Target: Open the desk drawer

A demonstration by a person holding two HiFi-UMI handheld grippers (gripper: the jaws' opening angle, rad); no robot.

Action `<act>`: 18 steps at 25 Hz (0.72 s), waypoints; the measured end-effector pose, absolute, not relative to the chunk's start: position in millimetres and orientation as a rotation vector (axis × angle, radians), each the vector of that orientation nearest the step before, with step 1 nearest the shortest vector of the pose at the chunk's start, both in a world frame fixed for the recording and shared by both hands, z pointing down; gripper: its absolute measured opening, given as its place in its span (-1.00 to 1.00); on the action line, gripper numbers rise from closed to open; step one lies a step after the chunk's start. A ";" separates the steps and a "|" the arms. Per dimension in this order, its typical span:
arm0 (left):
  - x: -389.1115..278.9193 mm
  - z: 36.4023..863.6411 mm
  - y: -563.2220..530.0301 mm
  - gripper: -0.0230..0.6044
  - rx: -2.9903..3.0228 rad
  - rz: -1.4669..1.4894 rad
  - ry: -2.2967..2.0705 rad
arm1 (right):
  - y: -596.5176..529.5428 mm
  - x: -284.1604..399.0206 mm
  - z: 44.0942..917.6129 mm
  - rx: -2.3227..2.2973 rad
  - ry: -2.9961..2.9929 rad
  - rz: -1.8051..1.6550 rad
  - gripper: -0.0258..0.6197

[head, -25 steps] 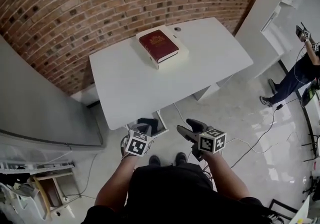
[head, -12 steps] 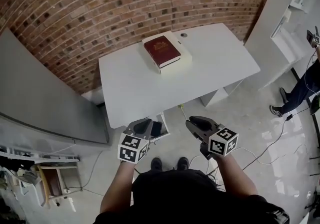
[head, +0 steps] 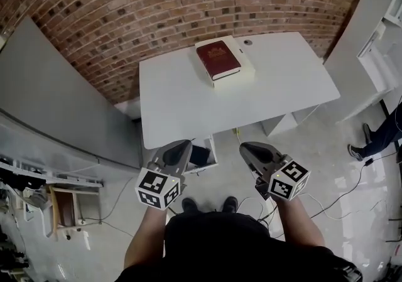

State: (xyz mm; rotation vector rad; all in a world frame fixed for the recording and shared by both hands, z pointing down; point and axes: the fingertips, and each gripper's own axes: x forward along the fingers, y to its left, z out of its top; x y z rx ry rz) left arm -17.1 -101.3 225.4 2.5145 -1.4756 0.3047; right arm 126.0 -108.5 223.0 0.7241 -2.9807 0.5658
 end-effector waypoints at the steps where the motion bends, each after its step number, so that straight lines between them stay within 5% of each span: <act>1: -18.7 220.8 -99.4 -0.89 2.525 0.297 -1.484 | -107.9 124.8 219.5 0.716 -2.989 0.561 -0.85; 18: -122.0 193.7 -70.4 -0.89 2.441 0.353 -1.723 | -98.3 50.4 172.9 0.745 -3.047 0.371 -0.88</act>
